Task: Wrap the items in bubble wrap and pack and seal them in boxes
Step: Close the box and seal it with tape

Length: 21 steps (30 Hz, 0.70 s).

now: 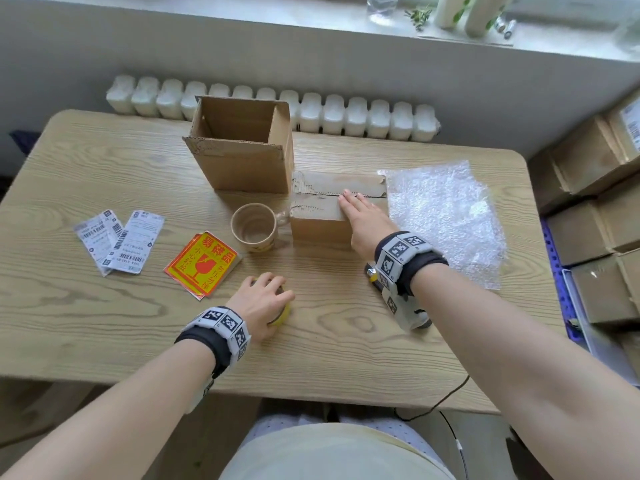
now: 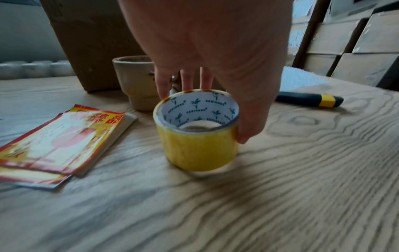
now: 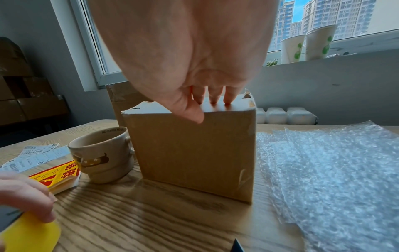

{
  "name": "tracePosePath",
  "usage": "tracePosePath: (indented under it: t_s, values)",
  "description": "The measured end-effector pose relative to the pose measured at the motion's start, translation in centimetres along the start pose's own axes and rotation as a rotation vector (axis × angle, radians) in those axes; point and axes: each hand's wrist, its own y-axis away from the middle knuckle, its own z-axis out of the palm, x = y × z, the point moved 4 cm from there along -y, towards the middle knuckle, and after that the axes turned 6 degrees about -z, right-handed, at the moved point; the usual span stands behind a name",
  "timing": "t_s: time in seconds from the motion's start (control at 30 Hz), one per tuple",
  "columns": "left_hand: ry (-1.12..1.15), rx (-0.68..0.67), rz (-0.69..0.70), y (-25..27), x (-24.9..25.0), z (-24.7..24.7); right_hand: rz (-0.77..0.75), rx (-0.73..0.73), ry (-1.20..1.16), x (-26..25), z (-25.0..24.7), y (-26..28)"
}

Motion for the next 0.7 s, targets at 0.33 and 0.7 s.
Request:
tracePosePath:
  t_s: [0.33, 0.7]
  values:
    - [0.695, 0.438, 0.094, -2.7, -0.3, -10.6, -0.032, -0.02, -0.199, 0.5, -2.0, -1.0]
    - [0.831, 0.418, 0.049, -7.6, -1.3, -17.6, -0.08, 0.24, -0.958, 1.2, -5.2, -0.9]
